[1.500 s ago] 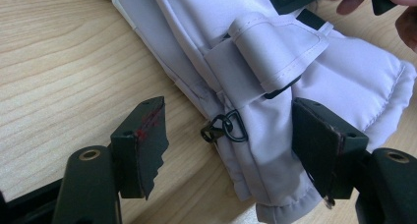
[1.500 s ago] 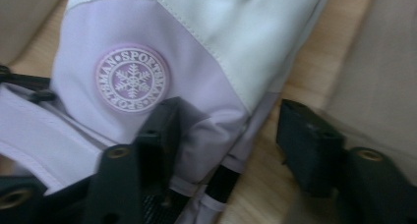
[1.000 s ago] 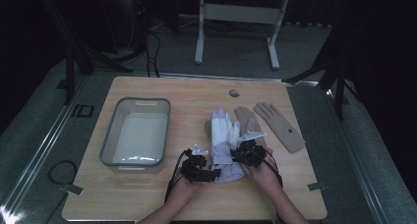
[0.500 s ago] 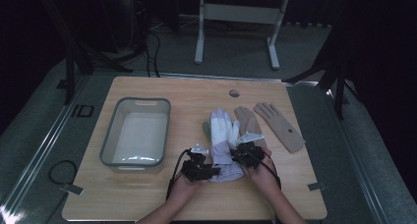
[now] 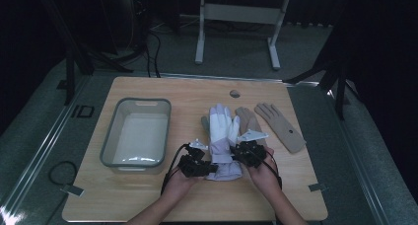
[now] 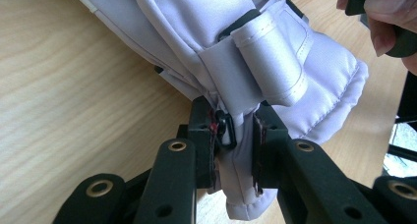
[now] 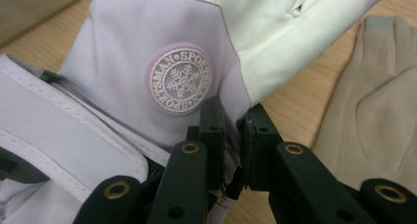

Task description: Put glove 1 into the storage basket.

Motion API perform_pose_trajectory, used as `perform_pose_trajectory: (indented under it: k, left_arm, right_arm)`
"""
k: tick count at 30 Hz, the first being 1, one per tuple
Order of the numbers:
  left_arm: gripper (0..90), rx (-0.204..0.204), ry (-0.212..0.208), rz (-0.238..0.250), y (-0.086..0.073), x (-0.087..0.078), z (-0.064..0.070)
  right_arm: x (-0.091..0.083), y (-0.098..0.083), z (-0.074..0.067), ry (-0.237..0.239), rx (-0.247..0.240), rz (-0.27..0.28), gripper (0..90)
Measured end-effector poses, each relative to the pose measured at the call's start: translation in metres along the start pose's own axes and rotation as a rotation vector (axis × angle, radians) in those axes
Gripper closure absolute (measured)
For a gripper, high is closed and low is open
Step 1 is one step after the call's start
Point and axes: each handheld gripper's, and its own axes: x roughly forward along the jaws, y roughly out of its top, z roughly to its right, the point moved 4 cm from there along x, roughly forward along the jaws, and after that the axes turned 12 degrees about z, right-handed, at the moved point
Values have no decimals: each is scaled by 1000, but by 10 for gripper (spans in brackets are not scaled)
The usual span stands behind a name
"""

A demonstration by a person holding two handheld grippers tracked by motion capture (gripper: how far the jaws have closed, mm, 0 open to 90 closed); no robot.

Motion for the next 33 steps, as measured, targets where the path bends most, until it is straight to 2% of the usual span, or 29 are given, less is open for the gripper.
perform_pose_trajectory:
  k: [10, 20, 21, 33]
  left_arm:
    - [752, 47, 17, -8, 23, -24, -5]
    - [752, 77, 37, -13, 37, -50, -15]
    - [752, 81, 44, -11, 40, -57, -17]
    - [752, 71, 80, 0, 49, -103, -42]
  right_arm:
    - [-3, 27, -9, -7, -10, 45, 811]
    - [1, 55, -20, 18, -5, 79, 812]
    - [2, 58, -21, 21, -10, 85, 813]
    - [22, 100, -53, 60, -35, 113, 812]
